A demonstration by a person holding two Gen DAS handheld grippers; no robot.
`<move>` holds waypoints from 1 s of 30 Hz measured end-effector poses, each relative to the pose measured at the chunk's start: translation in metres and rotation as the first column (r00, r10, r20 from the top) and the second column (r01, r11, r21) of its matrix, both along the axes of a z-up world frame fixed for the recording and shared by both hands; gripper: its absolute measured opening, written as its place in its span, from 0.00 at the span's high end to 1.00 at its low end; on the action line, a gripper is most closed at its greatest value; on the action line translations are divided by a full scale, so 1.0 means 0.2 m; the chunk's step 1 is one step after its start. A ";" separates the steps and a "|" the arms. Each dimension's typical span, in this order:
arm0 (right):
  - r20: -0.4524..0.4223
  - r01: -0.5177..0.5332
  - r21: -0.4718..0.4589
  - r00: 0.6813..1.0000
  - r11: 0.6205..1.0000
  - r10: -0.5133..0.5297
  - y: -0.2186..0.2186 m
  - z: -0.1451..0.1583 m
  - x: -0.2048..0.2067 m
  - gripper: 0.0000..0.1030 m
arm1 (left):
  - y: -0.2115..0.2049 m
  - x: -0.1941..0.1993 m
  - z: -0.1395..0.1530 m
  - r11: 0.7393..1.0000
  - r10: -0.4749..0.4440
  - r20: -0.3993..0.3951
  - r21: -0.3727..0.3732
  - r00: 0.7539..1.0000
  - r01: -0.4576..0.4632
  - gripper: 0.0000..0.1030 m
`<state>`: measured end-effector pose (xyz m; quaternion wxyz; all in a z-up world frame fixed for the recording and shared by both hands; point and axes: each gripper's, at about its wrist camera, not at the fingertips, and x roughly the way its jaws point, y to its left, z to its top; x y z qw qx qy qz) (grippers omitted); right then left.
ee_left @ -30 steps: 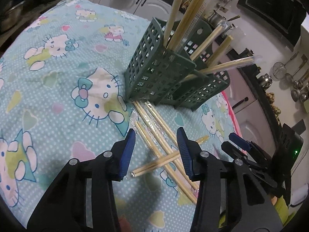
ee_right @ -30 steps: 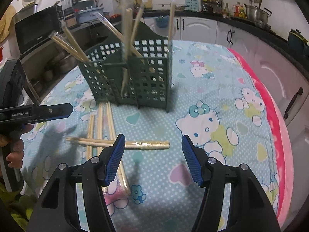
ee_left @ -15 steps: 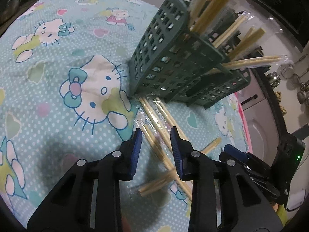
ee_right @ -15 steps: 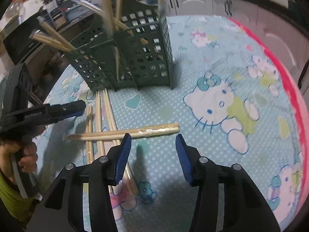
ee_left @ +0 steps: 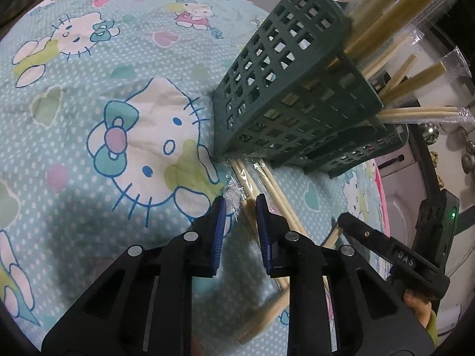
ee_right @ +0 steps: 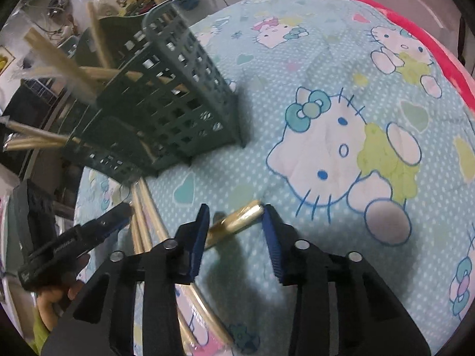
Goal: Organize utensils
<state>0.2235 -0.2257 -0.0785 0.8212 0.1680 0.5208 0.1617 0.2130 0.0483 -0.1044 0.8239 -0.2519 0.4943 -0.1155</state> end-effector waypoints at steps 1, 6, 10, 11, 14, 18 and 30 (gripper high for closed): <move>-0.001 0.005 -0.005 1.000 1.000 -0.005 0.00 0.00 0.01 0.73 | 0.01 0.00 0.00 1.000 0.002 -0.001 -0.005 1.000 -0.002 0.84; -0.007 0.030 0.010 1.000 1.000 -0.030 -0.03 -0.01 0.07 0.86 | 0.04 0.03 -0.01 0.999 0.020 -0.012 -0.037 1.000 -0.020 0.85; 0.006 0.035 0.051 0.999 0.998 -0.035 -0.06 0.00 0.08 0.88 | 0.05 0.04 -0.02 0.997 0.038 -0.017 -0.070 0.999 -0.039 0.85; 0.012 0.034 0.058 0.999 0.998 -0.035 -0.06 0.01 0.08 0.88 | 0.05 0.05 -0.03 0.997 0.039 -0.016 -0.071 0.999 -0.040 0.85; 0.030 0.024 0.084 0.999 0.996 -0.026 -0.06 0.03 0.05 0.89 | 0.05 0.06 -0.03 0.996 0.044 -0.012 -0.083 0.999 -0.044 0.85; 0.060 0.005 0.083 0.998 0.997 -0.010 -0.04 0.08 0.01 0.89 | 0.04 0.07 -0.03 0.997 0.045 -0.007 -0.064 0.999 -0.046 0.88; 0.146 -0.038 0.080 0.989 0.996 0.026 -0.01 0.20 -0.04 0.90 | 0.11 0.00 0.01 0.995 0.049 0.026 -0.094 0.998 -0.046 0.96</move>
